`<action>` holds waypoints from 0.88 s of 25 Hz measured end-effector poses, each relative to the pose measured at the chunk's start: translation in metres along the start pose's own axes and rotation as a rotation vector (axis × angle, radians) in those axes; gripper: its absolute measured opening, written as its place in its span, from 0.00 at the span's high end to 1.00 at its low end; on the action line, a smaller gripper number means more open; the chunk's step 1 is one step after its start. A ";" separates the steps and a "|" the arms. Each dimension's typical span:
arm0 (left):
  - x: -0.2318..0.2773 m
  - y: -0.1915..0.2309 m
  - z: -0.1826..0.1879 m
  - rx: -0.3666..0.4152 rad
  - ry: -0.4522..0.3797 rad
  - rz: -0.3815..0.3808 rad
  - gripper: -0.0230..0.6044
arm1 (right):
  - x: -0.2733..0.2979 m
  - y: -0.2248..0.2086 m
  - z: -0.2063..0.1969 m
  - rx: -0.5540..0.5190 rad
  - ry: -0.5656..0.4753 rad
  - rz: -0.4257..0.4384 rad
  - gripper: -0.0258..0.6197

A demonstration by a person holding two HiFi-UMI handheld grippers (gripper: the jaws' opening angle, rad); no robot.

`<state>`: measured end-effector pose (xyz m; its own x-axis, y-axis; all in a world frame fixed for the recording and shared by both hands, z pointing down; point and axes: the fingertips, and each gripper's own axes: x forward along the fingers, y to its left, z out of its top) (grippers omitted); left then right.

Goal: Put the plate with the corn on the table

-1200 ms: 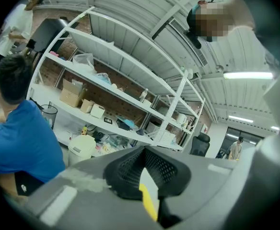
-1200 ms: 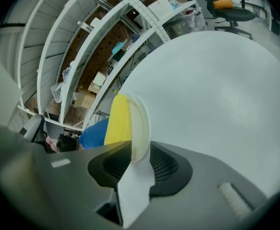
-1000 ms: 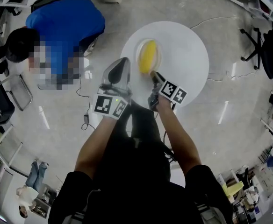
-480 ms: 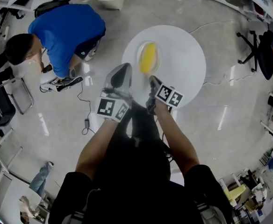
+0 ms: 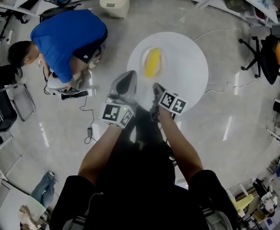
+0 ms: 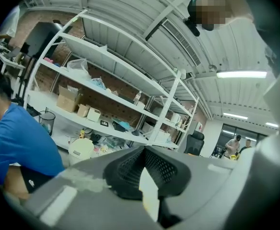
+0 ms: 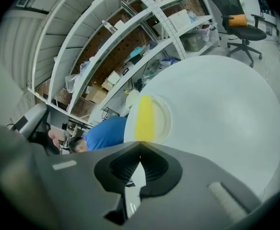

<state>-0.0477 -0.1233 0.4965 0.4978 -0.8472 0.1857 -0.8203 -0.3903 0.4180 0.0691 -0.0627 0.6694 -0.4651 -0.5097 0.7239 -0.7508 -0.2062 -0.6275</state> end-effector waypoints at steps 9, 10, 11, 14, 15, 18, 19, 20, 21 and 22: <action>-0.017 -0.012 0.016 0.002 -0.023 -0.014 0.96 | -0.021 0.021 0.001 -0.038 -0.027 0.012 0.95; -0.019 -0.014 0.017 0.003 -0.027 -0.015 0.96 | -0.023 0.023 0.002 -0.042 -0.033 0.016 0.95; -0.022 -0.016 0.019 0.004 -0.029 -0.014 0.96 | -0.026 0.026 0.003 -0.045 -0.038 0.021 0.95; -0.029 -0.021 0.025 0.005 -0.039 -0.014 0.96 | -0.036 0.035 0.006 -0.062 -0.054 0.033 0.95; -0.032 -0.022 0.027 0.006 -0.042 -0.014 0.96 | -0.038 0.039 0.007 -0.068 -0.059 0.037 0.95; -0.041 -0.023 0.033 0.006 -0.053 -0.009 0.96 | -0.044 0.048 0.009 -0.081 -0.073 0.047 0.95; -0.043 -0.024 0.035 0.007 -0.058 -0.008 0.96 | -0.046 0.050 0.010 -0.082 -0.077 0.049 0.95; -0.046 -0.025 0.036 0.008 -0.062 -0.009 0.96 | -0.048 0.051 0.010 -0.084 -0.082 0.051 0.95; -0.048 -0.025 0.038 0.010 -0.066 -0.011 0.96 | -0.050 0.053 0.011 -0.086 -0.087 0.053 0.95; -0.050 -0.027 0.040 0.012 -0.068 -0.014 0.96 | -0.052 0.055 0.011 -0.089 -0.091 0.055 0.95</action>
<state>-0.0620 -0.0851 0.4407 0.4888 -0.8643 0.1187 -0.8172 -0.4059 0.4092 0.0572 -0.0570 0.5937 -0.4648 -0.5929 0.6575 -0.7660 -0.1032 -0.6345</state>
